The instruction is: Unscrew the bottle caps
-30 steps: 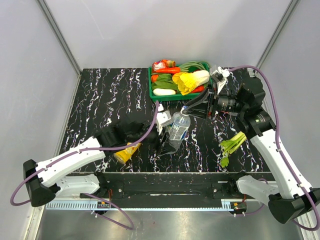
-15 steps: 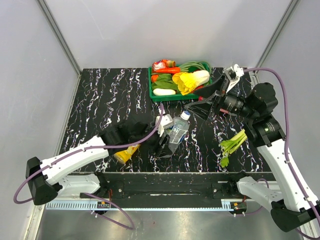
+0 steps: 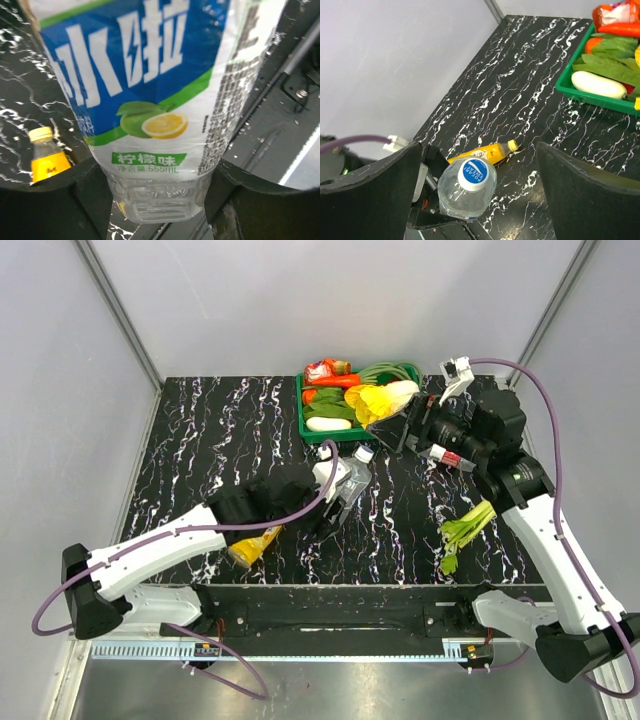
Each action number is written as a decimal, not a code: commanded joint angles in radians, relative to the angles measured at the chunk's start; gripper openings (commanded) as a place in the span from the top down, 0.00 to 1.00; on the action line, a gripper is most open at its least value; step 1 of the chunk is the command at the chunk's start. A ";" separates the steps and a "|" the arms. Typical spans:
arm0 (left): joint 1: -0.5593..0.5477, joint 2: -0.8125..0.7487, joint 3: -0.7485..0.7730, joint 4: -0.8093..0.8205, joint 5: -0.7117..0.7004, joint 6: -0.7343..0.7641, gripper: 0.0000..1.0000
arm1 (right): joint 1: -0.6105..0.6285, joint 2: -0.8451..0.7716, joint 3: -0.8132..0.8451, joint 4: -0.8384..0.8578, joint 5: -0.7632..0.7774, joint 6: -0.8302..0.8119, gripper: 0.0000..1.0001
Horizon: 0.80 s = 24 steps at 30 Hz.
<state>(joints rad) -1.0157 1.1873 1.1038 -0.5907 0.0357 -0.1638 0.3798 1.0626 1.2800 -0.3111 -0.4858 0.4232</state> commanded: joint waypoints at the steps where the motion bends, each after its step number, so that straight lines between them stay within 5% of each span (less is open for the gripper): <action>1: -0.050 0.040 0.096 -0.049 -0.285 -0.016 0.76 | 0.004 0.022 0.059 -0.032 0.079 0.081 0.00; 11: -0.106 0.112 0.191 -0.168 -0.600 -0.077 0.78 | 0.004 0.112 0.076 -0.080 0.029 0.161 0.06; 24: -0.136 0.235 0.315 -0.304 -0.746 -0.065 0.79 | 0.011 0.191 0.076 -0.028 -0.054 0.233 0.18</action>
<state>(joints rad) -1.1408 1.4029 1.3560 -0.8703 -0.6365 -0.2302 0.3798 1.2469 1.3167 -0.3969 -0.5022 0.6250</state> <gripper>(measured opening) 0.639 0.833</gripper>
